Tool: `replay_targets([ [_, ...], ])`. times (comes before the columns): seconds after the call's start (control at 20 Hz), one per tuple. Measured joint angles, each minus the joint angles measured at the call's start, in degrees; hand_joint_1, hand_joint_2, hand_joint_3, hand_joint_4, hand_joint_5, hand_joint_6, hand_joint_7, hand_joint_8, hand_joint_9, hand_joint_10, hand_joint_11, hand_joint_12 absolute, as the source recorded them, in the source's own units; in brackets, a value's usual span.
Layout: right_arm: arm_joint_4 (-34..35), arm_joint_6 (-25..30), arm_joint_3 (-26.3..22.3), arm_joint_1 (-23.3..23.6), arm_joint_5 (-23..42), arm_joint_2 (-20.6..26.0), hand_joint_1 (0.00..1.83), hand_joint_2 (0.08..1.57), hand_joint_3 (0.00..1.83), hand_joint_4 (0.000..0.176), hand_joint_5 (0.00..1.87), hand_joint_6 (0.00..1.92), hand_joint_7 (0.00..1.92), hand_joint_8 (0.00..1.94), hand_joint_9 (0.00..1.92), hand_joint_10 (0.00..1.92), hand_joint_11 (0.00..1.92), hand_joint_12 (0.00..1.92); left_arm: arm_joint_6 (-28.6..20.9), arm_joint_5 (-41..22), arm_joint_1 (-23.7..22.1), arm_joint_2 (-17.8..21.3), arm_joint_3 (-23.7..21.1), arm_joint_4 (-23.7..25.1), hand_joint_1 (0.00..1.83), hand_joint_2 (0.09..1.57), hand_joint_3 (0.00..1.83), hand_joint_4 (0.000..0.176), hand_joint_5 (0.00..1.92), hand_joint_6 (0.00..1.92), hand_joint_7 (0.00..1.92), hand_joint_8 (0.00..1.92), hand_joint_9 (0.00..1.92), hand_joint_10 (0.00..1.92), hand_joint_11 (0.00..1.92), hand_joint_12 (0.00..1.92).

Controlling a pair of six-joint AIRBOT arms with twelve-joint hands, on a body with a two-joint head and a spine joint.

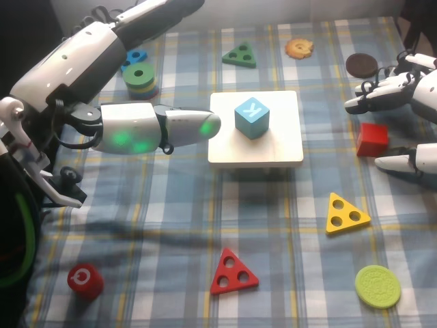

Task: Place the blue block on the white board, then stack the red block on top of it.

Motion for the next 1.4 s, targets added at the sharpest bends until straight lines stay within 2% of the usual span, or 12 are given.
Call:
replay_targets([
  [0.1, 0.0, 0.0, 0.0, 0.0, -0.02, 0.0, 0.9, 1.02, 0.0, 0.023, 0.63, 0.01, 0.51, 0.01, 0.52, 0.01, 0.04, 1.18, -0.02, 0.15, 0.07, 0.0, 0.0, -0.26, 0.77, 0.86, 0.0, 0.176, 0.22, 0.0, 0.23, 0.0, 0.23, 0.0, 0.0, 0.73],
  [0.15, 0.0, 0.0, 0.0, 0.0, 0.0, 0.0, 0.9, 1.02, 0.0, 0.008, 0.65, 0.0, 0.53, 0.01, 0.53, 0.01, 0.05, 1.16, -0.2, 0.07, 0.07, 0.0, 0.0, -0.28, 0.78, 0.86, 0.0, 0.176, 0.22, 0.0, 0.23, 0.0, 0.23, 0.0, 0.0, 0.73],
  [0.3, -0.02, 0.02, 0.0, 0.02, -0.02, -0.02, 0.92, 1.02, 0.0, 0.0, 0.68, 0.01, 0.56, 0.01, 0.55, 0.01, 0.08, 1.12, -0.44, 0.11, 0.07, 0.0, 0.0, -0.28, 0.76, 0.86, 0.0, 0.176, 0.22, 0.0, 0.23, 0.0, 0.24, 0.0, 0.0, 0.76],
  [0.55, 0.0, 0.02, 0.0, 0.02, -0.02, -0.02, 0.99, 1.04, 0.0, 0.0, 0.84, 0.01, 0.68, 0.01, 0.65, 0.01, 0.18, 1.03, -0.46, 0.09, 0.07, 0.0, 0.0, -0.31, 0.76, 0.86, 0.0, 0.176, 0.22, 0.0, 0.23, 0.0, 0.24, 0.0, 0.0, 0.77],
  [0.6, 0.0, 0.0, 0.0, 0.02, -0.02, -0.02, 1.04, 1.09, 0.0, 0.063, 0.96, 0.76, 0.73, 0.01, 0.7, 0.01, 0.23, 1.02, -0.46, 0.09, 0.07, 0.0, 0.0, -0.33, 0.76, 0.86, 0.0, 0.176, 0.22, 0.0, 0.24, 0.0, 0.24, 0.0, 0.0, 0.78],
  [0.65, 0.0, 0.02, 0.0, 0.02, 0.0, -0.02, 1.04, 1.12, 0.01, 0.066, 0.94, 0.99, 0.75, 0.01, 0.71, 0.01, 0.24, 1.03, -0.48, 0.09, 0.07, 0.0, 0.0, -0.35, 0.76, 0.86, 0.0, 0.176, 0.22, 0.0, 0.24, 0.0, 0.24, 0.0, 0.0, 0.78],
  [0.7, 0.02, 0.04, 0.0, 0.02, 0.0, -0.02, 1.06, 1.13, 0.0, 0.02, 0.93, 1.05, 0.78, 0.02, 0.73, 0.01, 0.23, 1.05, -0.52, 0.07, 0.07, -0.02, 0.0, -0.42, 0.75, 0.85, 0.0, 0.176, 0.23, 0.0, 0.25, 0.0, 0.25, 0.01, 0.0, 0.82],
  [0.8, 0.0, 0.02, 0.0, 0.09, -0.04, -0.02, 1.11, 1.12, 0.0, 0.0, 0.96, 1.0, 0.83, 0.02, 0.75, 0.02, 0.23, 1.06, -0.68, 0.09, 0.09, -0.04, 0.0, -0.55, 0.75, 0.87, 0.0, 0.176, 0.23, 0.0, 0.24, 0.0, 0.24, 0.0, 0.0, 0.79],
  [1.1, -2.38, 0.39, 0.0, 2.19, -0.28, -0.02, 1.17, 1.09, 0.0, 0.0, 1.04, 0.86, 0.87, 0.01, 0.75, 0.01, 0.22, 1.05, -0.81, 0.09, 0.7, -0.04, 0.0, -1.11, 0.75, 0.87, 0.0, 0.176, 0.24, 0.0, 0.25, 0.0, 0.25, 0.0, 0.0, 0.76],
  [1.2, -5.25, 2.54, 0.04, 3.78, 0.02, -0.02, 1.15, 1.08, 0.0, 0.0, 1.05, 0.85, 0.87, 0.0, 0.74, 0.0, 0.19, 1.09, -1.09, -0.13, 0.9, -0.02, 0.0, -1.09, 0.75, 0.88, 0.0, 0.176, 0.24, 0.0, 0.24, 0.0, 0.24, 0.0, 0.0, 0.68],
  [1.35, -10.29, 5.62, 0.76, 7.41, 0.44, 0.0, 1.13, 1.09, 0.0, 0.0, 1.05, 0.86, 0.85, 0.0, 0.71, 0.0, 0.15, 1.08, -1.46, -0.09, 1.55, 0.59, -0.24, -0.98, 0.74, 0.88, 0.0, 0.176, 0.23, 0.0, 0.25, 0.0, 0.24, 0.0, 0.0, 0.67],
  [1.4, -11.74, 7.08, 1.2, 8.7, 0.92, 0.02, 1.13, 1.09, 0.0, 0.0, 1.04, 0.88, 0.85, 0.0, 0.72, 0.0, 0.15, 1.08, -1.49, -0.07, 1.79, 1.07, -0.55, -1.05, 0.74, 0.88, 0.0, 0.176, 0.23, 0.0, 0.25, 0.0, 0.23, 0.0, 0.0, 0.6],
])
